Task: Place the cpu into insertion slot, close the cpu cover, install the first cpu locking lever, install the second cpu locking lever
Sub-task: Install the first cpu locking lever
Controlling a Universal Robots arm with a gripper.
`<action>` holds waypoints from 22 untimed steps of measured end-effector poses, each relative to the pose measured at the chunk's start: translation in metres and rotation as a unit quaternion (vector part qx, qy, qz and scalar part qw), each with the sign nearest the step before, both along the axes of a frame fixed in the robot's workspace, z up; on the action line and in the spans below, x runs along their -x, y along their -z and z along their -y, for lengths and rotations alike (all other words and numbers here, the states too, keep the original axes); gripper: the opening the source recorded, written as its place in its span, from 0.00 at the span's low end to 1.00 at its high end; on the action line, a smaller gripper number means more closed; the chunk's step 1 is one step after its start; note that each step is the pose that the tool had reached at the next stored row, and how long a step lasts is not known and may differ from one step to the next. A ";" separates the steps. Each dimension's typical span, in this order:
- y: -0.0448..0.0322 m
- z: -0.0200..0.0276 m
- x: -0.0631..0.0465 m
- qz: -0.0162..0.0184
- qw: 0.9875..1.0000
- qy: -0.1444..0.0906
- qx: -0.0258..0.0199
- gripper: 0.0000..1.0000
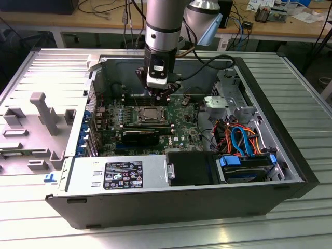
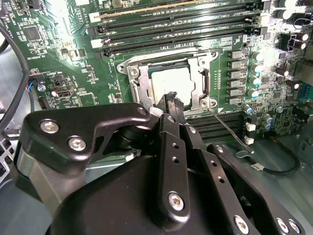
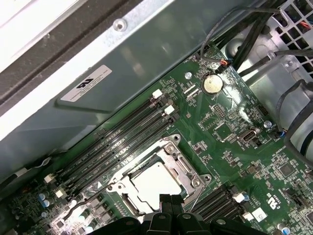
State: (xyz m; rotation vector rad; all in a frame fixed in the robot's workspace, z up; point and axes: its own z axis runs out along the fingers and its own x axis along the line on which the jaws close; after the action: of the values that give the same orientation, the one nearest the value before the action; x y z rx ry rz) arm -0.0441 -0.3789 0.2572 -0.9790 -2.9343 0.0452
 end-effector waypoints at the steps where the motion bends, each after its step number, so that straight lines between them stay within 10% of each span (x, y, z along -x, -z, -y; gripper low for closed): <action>1: 0.0000 0.0000 0.000 0.000 1.000 -0.001 0.000 0.11; 22: 0.0000 0.0000 0.000 0.000 0.999 -0.042 0.000 0.11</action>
State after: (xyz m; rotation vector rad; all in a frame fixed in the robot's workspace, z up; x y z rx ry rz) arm -0.0441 -0.3789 0.2572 -0.8565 -2.9734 0.0474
